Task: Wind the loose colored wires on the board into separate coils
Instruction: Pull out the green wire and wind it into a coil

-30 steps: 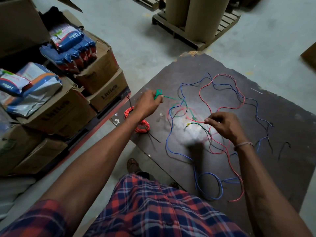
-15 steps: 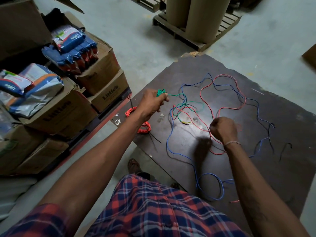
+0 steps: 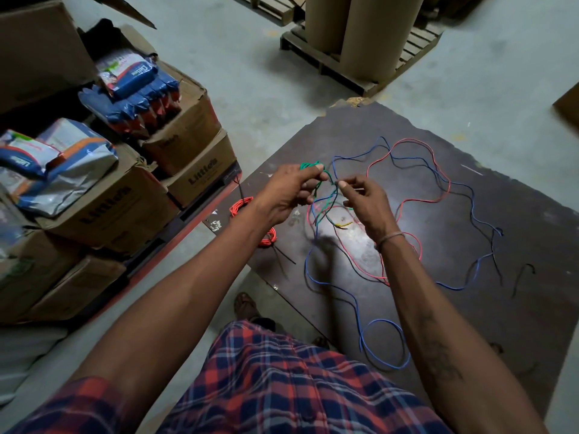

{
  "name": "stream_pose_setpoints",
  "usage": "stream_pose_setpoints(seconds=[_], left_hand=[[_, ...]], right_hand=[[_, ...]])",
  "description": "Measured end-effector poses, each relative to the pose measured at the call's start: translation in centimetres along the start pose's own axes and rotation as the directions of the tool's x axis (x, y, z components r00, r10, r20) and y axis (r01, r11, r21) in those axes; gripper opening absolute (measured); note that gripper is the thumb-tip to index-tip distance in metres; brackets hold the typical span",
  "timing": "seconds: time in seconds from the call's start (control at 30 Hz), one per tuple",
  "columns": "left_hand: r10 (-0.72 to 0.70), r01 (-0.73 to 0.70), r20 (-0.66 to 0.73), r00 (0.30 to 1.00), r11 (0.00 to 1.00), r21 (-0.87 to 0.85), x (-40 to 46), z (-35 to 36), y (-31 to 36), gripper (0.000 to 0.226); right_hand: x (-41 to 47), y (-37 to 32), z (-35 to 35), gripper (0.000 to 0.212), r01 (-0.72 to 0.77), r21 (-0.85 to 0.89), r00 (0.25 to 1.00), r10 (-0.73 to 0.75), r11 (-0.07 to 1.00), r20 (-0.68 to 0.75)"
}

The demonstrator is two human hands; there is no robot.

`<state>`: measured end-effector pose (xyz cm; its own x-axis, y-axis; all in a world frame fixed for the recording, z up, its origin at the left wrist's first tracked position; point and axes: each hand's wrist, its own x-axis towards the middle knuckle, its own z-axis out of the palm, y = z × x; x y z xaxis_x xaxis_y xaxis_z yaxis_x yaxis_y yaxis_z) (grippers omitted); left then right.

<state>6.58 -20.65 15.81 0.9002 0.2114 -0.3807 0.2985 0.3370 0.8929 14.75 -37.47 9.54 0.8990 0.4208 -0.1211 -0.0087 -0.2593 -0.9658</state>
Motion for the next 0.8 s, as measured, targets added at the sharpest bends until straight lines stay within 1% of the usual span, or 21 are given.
stream_pose_setpoints(seconds=[0.07,0.1,0.17,0.23,0.3,0.4,0.47,0.53,0.57,0.63,0.67,0.7,0.77,0.8], left_hand=[[-0.031,0.036,0.034,0.999,0.988,-0.151,-0.3,0.1,0.3,0.028],[-0.049,0.058,0.048,0.998,0.975,-0.216,-0.4,0.1,0.5,0.028],[-0.080,0.105,0.088,0.993,0.938,-0.332,-0.5,0.0,0.6,0.029],[-0.085,0.155,0.176,0.981,0.889,-0.431,-0.7,-0.2,0.8,0.033],[-0.061,0.207,0.300,0.952,0.851,-0.482,-1.1,-0.4,0.9,0.037],[-0.081,0.300,0.458,0.885,0.851,-0.431,-1.7,-0.5,0.6,0.043],[-0.120,0.328,0.499,0.858,0.876,-0.354,-1.9,-0.7,0.2,0.046],[-0.152,0.357,0.534,0.831,0.883,-0.304,-2.0,-0.9,0.1,0.046],[-0.161,0.375,0.562,0.812,0.881,-0.290,-2.2,-0.9,0.3,0.046],[-0.134,0.372,0.603,0.787,0.882,-0.289,-2.4,-0.5,0.6,0.042],[-0.094,0.346,0.602,0.793,0.883,-0.317,-2.3,-0.2,0.9,0.041],[-0.042,0.303,0.580,0.814,0.882,-0.362,-2.0,0.1,1.1,0.043],[0.042,0.191,0.475,0.879,0.882,-0.432,-1.2,0.7,1.5,0.046],[0.067,0.118,0.391,0.918,0.895,-0.430,-0.7,0.9,1.6,0.046]], right_hand=[[0.3,0.1,0.4,0.014,-0.016,0.022,1.000,0.016,1.000,0.013],[0.3,0.2,0.6,0.014,-0.024,0.055,0.999,0.022,0.998,0.044],[0.2,0.3,0.8,0.007,-0.028,0.137,0.992,0.011,0.990,0.123],[-0.1,0.2,1.1,0.008,-0.043,0.211,0.988,0.011,0.977,0.152],[-0.3,0.2,1.5,0.015,-0.071,0.251,0.993,0.044,0.965,0.111],[0.3,0.0,1.5,0.025,-0.039,0.185,0.997,0.051,0.982,-0.059],[0.7,-0.6,1.2,0.028,0.037,0.143,0.985,-0.012,0.989,-0.171],[1.1,-0.9,0.8,0.033,0.078,0.101,0.970,-0.052,0.992,-0.239],[1.2,-0.7,0.7,0.036,0.075,0.067,0.970,-0.057,0.995,-0.238],[1.1,-0.2,0.6,0.042,0.048,0.020,0.989,-0.045,0.999,-0.143],[0.9,0.2,0.8,0.042,0.027,0.010,0.996,-0.026,1.000,-0.085],[0.5,0.3,0.9,0.040,0.012,-0.002,0.999,-0.012,1.000,-0.037],[-0.6,0.1,0.9,0.046,-0.007,-0.040,1.000,0.007,0.999,-0.003],[-1.1,0.0,0.9,0.051,-0.008,-0.063,1.000,0.008,0.998,0.005]])
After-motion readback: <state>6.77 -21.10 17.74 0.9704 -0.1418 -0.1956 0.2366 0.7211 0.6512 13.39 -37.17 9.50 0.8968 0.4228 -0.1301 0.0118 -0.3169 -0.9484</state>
